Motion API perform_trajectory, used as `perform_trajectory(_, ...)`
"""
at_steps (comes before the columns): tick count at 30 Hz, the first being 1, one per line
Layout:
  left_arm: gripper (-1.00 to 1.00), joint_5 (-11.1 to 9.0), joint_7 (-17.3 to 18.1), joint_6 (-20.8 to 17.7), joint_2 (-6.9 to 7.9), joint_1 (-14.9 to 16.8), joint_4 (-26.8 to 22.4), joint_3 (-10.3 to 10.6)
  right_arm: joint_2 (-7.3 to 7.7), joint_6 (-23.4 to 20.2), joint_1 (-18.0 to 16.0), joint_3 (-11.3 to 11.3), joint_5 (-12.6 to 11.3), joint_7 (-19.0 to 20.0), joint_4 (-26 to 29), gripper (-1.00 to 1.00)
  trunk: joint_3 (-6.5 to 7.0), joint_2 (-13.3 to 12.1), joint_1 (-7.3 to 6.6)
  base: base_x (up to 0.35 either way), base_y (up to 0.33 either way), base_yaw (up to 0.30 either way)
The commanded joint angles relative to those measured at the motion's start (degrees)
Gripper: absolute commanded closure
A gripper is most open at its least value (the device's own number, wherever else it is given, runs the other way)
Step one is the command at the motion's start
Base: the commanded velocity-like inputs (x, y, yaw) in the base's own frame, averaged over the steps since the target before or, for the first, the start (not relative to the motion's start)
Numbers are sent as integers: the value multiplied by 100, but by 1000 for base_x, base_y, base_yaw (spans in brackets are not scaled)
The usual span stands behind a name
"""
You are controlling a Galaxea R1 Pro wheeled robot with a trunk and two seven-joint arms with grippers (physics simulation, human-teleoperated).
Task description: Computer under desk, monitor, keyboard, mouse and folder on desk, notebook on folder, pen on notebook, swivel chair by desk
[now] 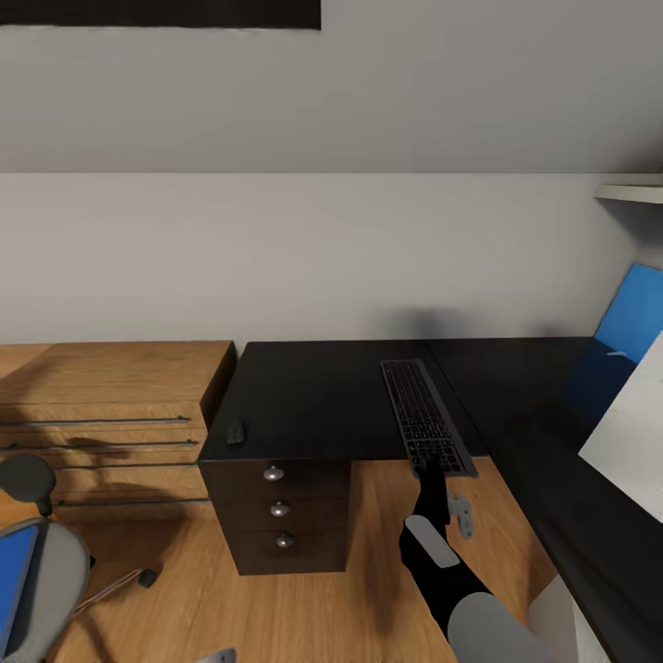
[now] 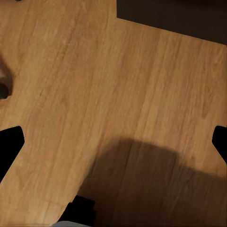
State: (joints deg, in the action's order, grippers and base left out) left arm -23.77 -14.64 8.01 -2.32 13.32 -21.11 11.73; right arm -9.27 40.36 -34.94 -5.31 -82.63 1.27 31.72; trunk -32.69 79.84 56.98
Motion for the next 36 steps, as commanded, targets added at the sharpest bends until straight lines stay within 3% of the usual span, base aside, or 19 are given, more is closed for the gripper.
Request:
perform_trajectory(1,-100,-49,-39,25,4,4,1,49,5,34,-4,-36,-60,13,-3,-100,-5,3,-1,-31,0,0)
perform_trajectory(8,-100,-49,-39,25,2,4,1,50,5,36,-4,-51,-60,13,-15,-100,-5,3,-1,-193,0,0)
perform_trajectory(21,-100,-57,-44,25,-2,4,9,49,-15,57,-4,-90,-29,92,-384,-100,-5,3,-1,-26,0,0)
perform_trajectory(36,-100,-49,-64,33,-5,4,10,49,-18,68,-4,-173,-12,842,-1803,-100,-5,3,-1,0,0,0)
